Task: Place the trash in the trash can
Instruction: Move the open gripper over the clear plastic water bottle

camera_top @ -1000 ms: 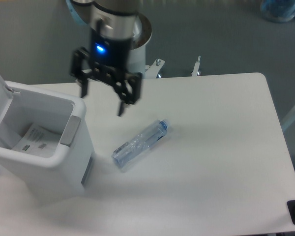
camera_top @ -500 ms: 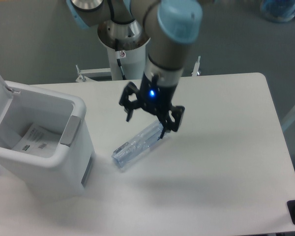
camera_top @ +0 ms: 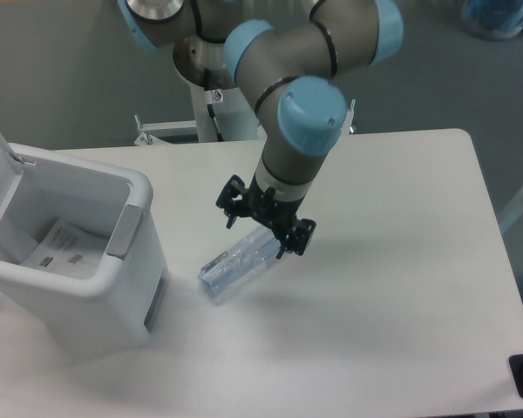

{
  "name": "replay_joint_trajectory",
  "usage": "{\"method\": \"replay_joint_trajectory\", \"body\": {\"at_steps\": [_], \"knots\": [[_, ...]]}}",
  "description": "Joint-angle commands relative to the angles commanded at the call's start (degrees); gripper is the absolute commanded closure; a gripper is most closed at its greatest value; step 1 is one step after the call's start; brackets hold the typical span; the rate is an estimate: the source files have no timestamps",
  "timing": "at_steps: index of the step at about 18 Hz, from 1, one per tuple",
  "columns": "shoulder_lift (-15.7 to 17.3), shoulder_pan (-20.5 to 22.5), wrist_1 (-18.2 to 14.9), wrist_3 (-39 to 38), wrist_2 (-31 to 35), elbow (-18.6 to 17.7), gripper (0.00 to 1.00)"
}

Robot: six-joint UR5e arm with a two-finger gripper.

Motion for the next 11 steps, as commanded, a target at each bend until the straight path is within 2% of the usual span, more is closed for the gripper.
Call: {"method": "replay_joint_trajectory", "body": {"at_steps": [3, 8, 11], "knots": [[-4.0, -2.9, 0.2, -0.6, 3.6, 0.0, 0.00], [-6.1, -4.1, 0.4, -0.5, 5.5, 0.0, 0.00], [-7.2, -4.4, 3.2, -0.9, 6.9, -0.5, 0.00]]}}
